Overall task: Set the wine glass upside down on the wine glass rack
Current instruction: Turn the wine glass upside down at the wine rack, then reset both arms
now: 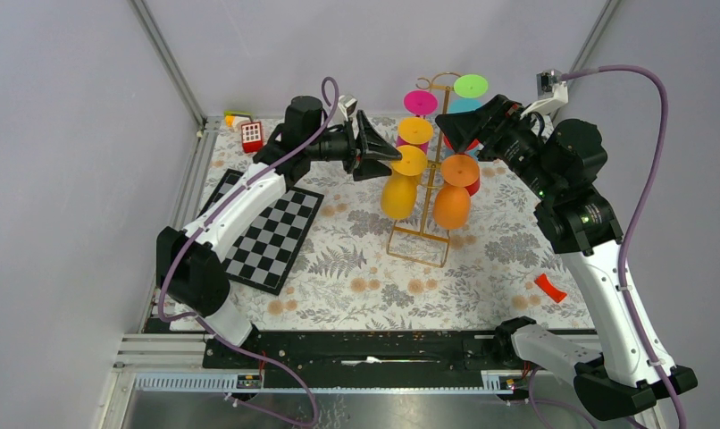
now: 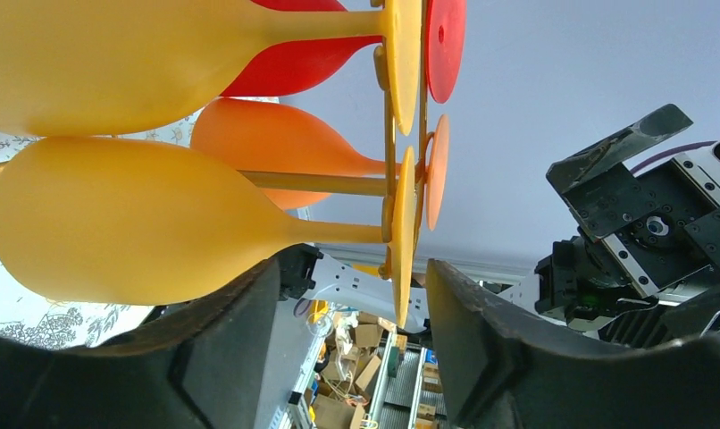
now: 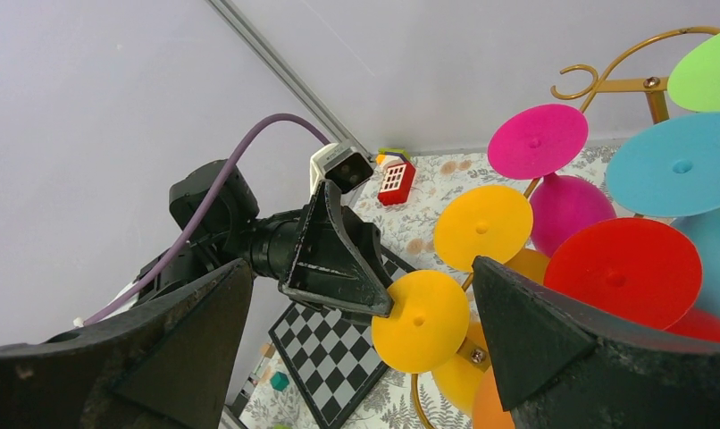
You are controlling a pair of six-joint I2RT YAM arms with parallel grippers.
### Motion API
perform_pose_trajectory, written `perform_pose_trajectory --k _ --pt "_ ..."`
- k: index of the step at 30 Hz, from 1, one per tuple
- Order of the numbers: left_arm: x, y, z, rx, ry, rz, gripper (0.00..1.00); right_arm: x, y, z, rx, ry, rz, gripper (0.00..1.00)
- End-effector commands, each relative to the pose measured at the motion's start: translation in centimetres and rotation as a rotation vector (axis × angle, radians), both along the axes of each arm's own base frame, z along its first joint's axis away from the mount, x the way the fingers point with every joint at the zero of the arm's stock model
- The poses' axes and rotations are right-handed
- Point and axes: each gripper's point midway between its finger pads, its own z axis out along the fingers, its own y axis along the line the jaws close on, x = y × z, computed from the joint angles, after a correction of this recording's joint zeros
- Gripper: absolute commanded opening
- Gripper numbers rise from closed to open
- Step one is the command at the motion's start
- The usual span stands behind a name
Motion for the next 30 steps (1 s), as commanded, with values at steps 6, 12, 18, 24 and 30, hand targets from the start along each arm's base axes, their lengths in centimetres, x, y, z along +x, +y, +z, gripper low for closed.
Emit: perform_pose_trajectory --k 6,12,18,24,30 --pt "-1.1 0.9 5.4 -0.072 -0.198 0.001 0.79 0.3 -0.7 1.0 0.020 -0.033 -0.038 1.00" --pt "-0.6 2.0 5.7 -0.082 -0.214 0.035 0.99 0.2 -0.7 0.8 0.019 -0.031 -0.040 1.00" --pt "0.3 3.5 5.2 -0.069 -0.215 0.076 0.99 0.5 -0.7 0.7 0.008 -0.031 -0.046 1.00" --pt "1.6 6.6 3.7 0.001 -0.210 0.139 0.99 1.2 -1.8 0.2 -0.094 -0.017 -0.100 1.00" --pt "3.4 11.7 1.0 0.139 -0.195 0.262 0.99 1.6 -4.2 -0.8 -0.232 -0.004 -0.199 1.00"
